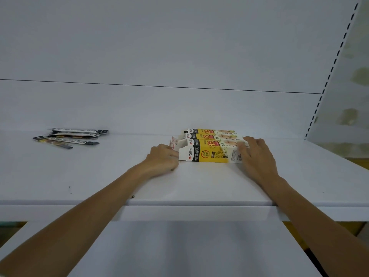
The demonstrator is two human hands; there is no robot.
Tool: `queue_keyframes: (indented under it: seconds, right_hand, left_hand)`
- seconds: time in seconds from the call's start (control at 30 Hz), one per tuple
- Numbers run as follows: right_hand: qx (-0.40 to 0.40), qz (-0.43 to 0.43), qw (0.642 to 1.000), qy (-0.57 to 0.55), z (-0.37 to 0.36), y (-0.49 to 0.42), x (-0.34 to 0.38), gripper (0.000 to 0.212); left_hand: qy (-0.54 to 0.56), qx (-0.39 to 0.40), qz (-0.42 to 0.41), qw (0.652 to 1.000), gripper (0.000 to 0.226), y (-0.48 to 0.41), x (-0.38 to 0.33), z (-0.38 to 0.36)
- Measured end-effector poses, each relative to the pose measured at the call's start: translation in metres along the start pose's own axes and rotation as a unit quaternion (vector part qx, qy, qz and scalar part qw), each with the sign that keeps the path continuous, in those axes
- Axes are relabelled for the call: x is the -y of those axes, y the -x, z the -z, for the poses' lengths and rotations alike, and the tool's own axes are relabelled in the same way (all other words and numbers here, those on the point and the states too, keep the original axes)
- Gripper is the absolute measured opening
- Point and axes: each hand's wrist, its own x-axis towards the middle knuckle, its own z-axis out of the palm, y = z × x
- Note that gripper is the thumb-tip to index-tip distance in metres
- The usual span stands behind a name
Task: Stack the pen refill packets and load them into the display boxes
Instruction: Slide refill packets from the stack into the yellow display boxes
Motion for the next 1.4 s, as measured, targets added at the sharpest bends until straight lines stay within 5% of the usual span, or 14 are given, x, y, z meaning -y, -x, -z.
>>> queue_keyframes:
  seconds: [0.1, 0.23, 0.47, 0.6, 0.77, 1.1, 1.4]
  right_hand:
    - [-0.012, -0.015, 1.000, 0.015, 0.001, 0.000, 0.000, 0.036]
    - [-0.017, -0.023, 1.000, 0.011, 0.001, -0.001, 0.001, 0.035]
    - [0.003, -0.018, 0.999, -0.026, 0.003, 0.000, 0.002, 0.039]
    - [-0.002, -0.011, 1.000, 0.017, 0.001, 0.000, 0.006, 0.040]
    - [-0.010, 0.039, 0.998, 0.044, 0.014, -0.012, 0.025, 0.049]
    - [0.027, 0.237, 0.970, -0.053, -0.048, -0.023, 0.183, 0.051]
    - [0.159, 0.264, 0.949, -0.063, -0.151, -0.013, 0.310, 0.047]
  left_hand:
    - [-0.003, -0.037, -0.029, 0.999, 0.055, -0.001, 0.001, -0.001]
    - [-0.008, -0.185, -0.115, 0.976, 0.031, -0.003, 0.003, -0.004]
    - [0.035, 0.014, -0.089, 0.995, 0.055, 0.000, -0.008, -0.012]
    - [0.055, 0.026, -0.100, 0.993, 0.052, 0.001, -0.002, -0.004]
    - [0.000, -0.090, -0.165, 0.982, 0.038, 0.010, 0.027, 0.023]
    - [-0.070, -0.179, -0.078, 0.978, 0.025, 0.046, 0.136, 0.112]
    - [-0.093, -0.194, 0.045, 0.976, 0.026, 0.064, 0.273, 0.213]
